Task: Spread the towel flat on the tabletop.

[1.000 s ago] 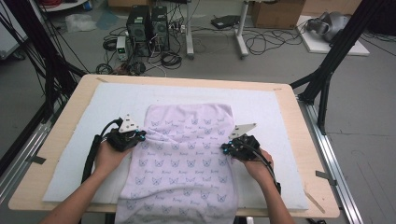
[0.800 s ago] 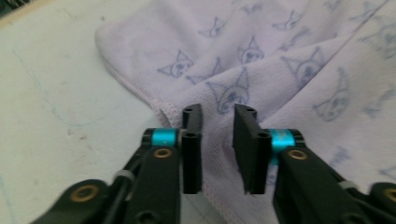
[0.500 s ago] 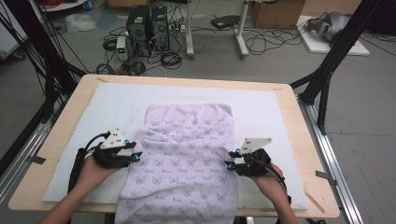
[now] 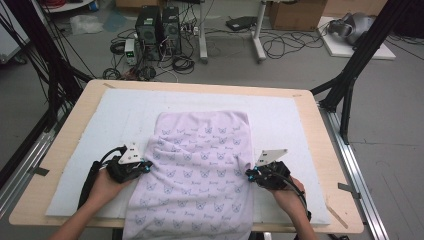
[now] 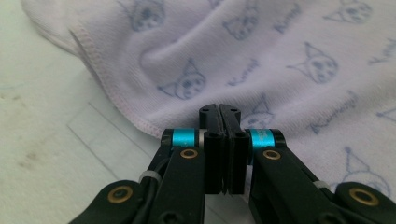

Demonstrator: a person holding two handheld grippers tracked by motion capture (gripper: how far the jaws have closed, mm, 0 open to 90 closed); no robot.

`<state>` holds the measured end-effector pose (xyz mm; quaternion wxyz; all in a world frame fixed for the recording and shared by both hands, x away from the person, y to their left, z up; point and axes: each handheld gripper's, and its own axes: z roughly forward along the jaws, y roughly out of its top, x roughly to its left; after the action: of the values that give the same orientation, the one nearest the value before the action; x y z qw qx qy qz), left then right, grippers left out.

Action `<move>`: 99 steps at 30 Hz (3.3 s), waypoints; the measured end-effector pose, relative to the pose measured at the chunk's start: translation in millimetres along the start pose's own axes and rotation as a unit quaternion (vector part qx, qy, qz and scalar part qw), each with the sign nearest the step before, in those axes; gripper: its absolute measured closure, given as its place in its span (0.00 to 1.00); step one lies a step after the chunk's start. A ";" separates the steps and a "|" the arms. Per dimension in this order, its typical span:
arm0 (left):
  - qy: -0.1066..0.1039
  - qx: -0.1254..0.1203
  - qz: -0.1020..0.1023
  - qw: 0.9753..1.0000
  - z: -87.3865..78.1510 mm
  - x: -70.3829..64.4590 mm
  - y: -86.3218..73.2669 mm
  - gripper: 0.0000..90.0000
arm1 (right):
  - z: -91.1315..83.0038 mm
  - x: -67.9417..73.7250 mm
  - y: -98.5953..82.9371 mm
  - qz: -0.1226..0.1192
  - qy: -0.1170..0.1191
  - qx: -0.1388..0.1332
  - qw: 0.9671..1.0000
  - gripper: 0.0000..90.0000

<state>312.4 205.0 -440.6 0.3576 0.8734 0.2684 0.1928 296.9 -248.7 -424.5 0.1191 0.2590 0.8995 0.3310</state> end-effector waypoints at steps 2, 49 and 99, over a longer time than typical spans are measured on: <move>0.007 -0.009 -0.013 1.000 5.4 3.0 0.6 0.98 | -1.9 -5.4 -4.5 0.011 -0.003 0.002 1.000 0.97; -0.196 -0.070 0.091 0.974 -84.9 -69.9 -38.4 0.77 | -31.8 84.3 -25.1 -0.082 0.186 -0.067 0.977 0.82; -0.216 0.001 0.106 0.971 -68.5 -72.0 -43.6 0.98 | -0.3 70.4 -23.3 -0.095 0.173 -0.032 0.980 0.98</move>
<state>205.5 223.3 -436.9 0.3835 0.9184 0.0906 0.0359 228.8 -225.6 -442.6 0.0004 0.1071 0.9161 0.3865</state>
